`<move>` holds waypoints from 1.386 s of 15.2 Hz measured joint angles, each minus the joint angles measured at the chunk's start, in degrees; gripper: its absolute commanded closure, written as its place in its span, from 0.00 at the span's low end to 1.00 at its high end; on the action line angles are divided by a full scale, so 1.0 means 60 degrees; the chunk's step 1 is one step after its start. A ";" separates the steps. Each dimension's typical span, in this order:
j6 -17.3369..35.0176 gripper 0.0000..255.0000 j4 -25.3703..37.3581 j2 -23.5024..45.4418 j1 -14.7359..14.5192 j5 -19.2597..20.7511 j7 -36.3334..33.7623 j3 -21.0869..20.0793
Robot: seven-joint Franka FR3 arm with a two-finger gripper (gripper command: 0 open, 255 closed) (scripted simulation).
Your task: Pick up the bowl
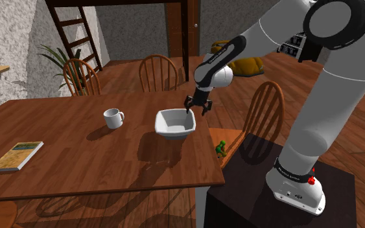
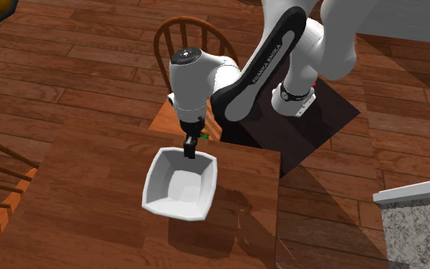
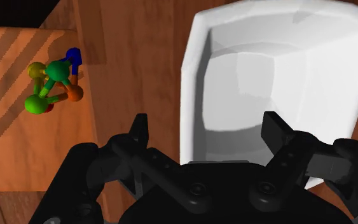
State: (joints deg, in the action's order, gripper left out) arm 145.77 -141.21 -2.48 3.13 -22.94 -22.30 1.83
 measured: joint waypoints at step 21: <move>0.0969 1.00 -0.0008 0.1025 -0.0069 -0.0907 0.0626 -0.0086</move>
State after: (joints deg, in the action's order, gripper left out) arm 151.58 -141.26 3.67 2.72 -28.38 -18.54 1.31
